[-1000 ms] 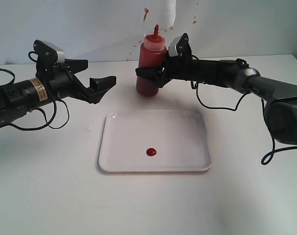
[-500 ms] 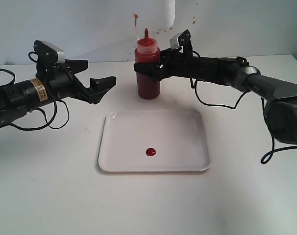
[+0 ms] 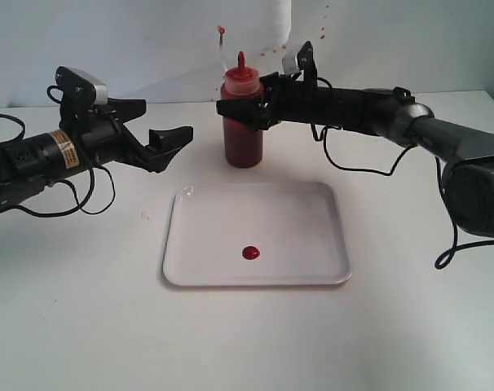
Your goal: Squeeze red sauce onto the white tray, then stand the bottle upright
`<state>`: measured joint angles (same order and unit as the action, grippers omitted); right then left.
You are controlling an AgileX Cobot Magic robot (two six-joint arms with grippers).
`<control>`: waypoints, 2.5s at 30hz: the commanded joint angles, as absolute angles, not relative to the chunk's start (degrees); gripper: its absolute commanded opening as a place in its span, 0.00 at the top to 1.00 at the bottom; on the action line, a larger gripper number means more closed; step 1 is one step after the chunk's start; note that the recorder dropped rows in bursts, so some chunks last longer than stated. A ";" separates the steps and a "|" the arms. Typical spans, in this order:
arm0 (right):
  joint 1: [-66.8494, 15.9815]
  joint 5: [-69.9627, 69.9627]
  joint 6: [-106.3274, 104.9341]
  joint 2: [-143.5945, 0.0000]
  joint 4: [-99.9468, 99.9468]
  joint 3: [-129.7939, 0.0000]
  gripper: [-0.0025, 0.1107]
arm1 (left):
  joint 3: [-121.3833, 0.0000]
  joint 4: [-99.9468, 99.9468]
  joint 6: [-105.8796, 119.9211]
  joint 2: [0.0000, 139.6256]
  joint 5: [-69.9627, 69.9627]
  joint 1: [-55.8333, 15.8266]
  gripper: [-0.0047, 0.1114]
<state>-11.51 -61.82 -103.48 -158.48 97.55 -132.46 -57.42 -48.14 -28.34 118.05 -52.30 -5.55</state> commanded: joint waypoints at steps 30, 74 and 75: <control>-0.51 -69.96 -82.13 -137.18 95.96 -132.80 0.98 | -57.68 -52.47 -28.23 116.54 -52.89 -5.68 0.06; 6.09 -23.84 -78.75 -31.26 77.50 -29.56 0.98 | -36.02 -75.27 -79.44 68.02 -57.80 -5.54 0.96; 6.09 -23.68 -78.75 -30.49 77.50 -29.00 0.98 | -34.37 -75.27 -79.30 65.38 -58.26 -5.54 0.96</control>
<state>5.92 -23.18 -79.42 -32.28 77.50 -30.53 -37.44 -76.55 -78.52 70.42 -56.22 -5.55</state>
